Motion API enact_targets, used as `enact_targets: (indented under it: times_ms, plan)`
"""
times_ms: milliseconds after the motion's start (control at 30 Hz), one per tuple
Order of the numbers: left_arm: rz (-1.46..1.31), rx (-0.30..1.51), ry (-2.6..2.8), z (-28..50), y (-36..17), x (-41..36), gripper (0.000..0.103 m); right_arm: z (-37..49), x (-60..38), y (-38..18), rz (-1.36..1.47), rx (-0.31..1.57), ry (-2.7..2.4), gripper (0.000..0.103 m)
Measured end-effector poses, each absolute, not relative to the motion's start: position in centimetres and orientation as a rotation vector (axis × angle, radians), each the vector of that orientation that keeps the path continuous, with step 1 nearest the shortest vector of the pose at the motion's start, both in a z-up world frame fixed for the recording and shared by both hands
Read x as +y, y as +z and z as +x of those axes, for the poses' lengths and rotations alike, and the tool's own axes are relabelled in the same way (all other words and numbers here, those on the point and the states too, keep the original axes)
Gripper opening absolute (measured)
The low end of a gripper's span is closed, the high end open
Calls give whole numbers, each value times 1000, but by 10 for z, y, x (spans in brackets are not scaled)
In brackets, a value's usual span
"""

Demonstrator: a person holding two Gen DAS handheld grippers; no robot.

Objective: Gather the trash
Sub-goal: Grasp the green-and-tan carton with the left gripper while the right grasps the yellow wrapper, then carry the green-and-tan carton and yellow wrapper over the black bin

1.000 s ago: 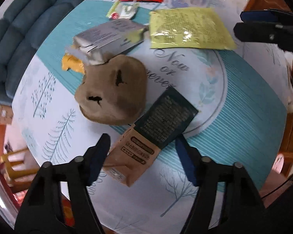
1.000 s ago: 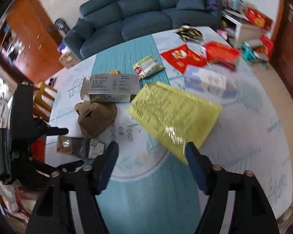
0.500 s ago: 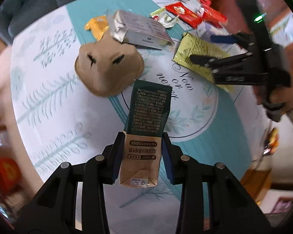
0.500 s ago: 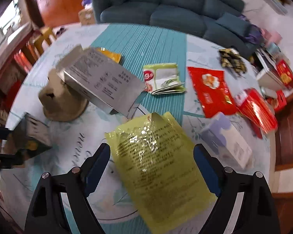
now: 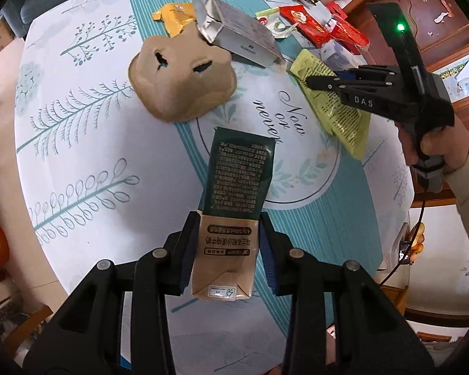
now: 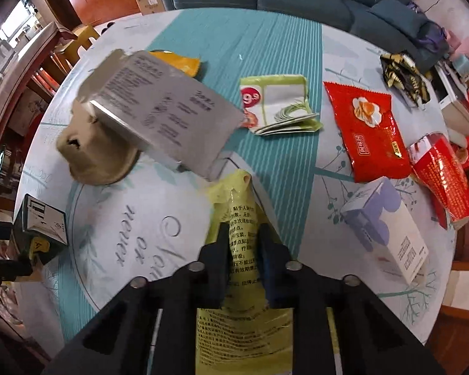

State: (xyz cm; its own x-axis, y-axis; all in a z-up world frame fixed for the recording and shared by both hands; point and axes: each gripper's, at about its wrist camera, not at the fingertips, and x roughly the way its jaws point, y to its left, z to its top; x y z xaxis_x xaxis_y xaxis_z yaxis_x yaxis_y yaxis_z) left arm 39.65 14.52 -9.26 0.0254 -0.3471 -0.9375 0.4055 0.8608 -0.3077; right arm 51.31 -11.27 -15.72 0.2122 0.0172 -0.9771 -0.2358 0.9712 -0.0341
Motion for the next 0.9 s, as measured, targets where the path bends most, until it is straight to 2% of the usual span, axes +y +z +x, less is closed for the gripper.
enact_targets:
  times_ms: [233,567,900]
  plan:
    - [33,1391,-616,378,-67,130,33,457,-132,-109,47,1180,87,11]
    - [49,1336,-692,306,-22,81,33,277,-134,-27,218,983,-49,11]
    - [71,1280,-695,174,-6,10,33,104,-160,-13,211,944,-56,11]
